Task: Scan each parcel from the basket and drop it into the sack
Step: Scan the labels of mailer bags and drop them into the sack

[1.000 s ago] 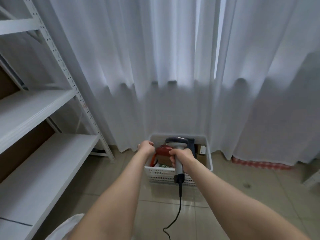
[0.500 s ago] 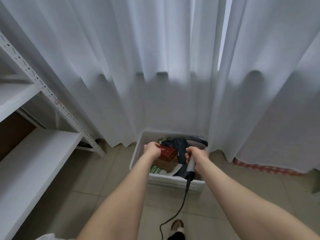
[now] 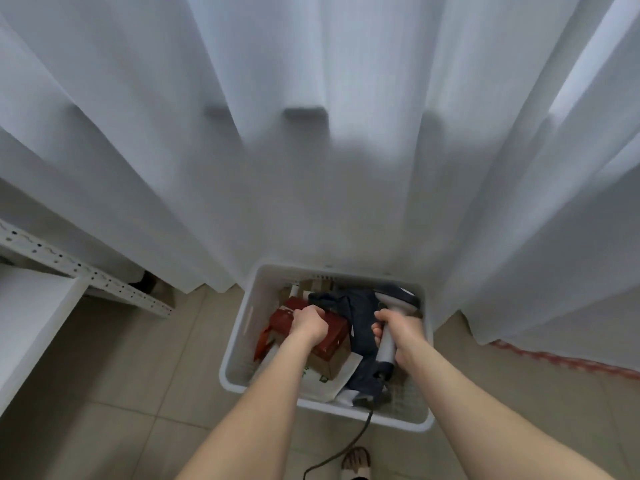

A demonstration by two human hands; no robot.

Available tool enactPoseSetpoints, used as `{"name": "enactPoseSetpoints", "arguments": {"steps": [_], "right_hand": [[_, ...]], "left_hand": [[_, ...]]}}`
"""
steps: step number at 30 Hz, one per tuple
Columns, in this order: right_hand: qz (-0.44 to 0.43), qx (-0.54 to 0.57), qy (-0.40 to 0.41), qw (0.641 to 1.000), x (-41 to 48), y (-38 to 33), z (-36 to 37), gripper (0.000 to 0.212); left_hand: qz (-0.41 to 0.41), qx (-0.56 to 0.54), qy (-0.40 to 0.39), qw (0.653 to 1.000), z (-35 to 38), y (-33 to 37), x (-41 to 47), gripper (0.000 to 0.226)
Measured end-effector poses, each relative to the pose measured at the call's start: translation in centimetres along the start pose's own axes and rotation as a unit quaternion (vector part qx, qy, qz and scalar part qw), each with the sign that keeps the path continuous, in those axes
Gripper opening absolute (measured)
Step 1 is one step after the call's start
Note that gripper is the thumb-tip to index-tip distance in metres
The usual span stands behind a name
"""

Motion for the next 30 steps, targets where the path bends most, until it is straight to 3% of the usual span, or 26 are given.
{"name": "enactPoseSetpoints", "arguments": {"steps": [8,14,16,21,30], "right_hand": [[0.04,-0.004,-0.011,0.999,15.8,5.2,2.1,0.012],[0.031,-0.001,-0.024,0.999,23.1,8.4,3.0,0.011],[0.033,0.01,-0.024,0.999,24.4,9.2,3.2,0.012],[0.055,0.017,-0.027,0.998,24.6,10.7,2.5,0.007],[0.059,0.039,-0.025,0.997,17.8,7.7,1.6,0.018]], "left_hand": [[0.017,0.058,-0.023,0.998,6.5,2.8,13.6,0.063],[0.091,0.173,0.0,0.981,12.7,6.2,22.1,0.085],[0.097,0.214,-0.014,0.972,14.4,6.6,24.0,0.08],[0.076,0.296,0.018,0.952,14.9,4.9,24.0,0.03],[0.156,0.142,0.078,0.974,6.7,6.0,15.8,0.017]]}}
Point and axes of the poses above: each hand's wrist, its own x-axis towards the middle knuckle, its own z-axis out of the palm, y = z × x, the point moved 9 cm from there along x, towards the middle knuckle, and after that the axes turned 11 degrees about -z, right-handed, at the moved point
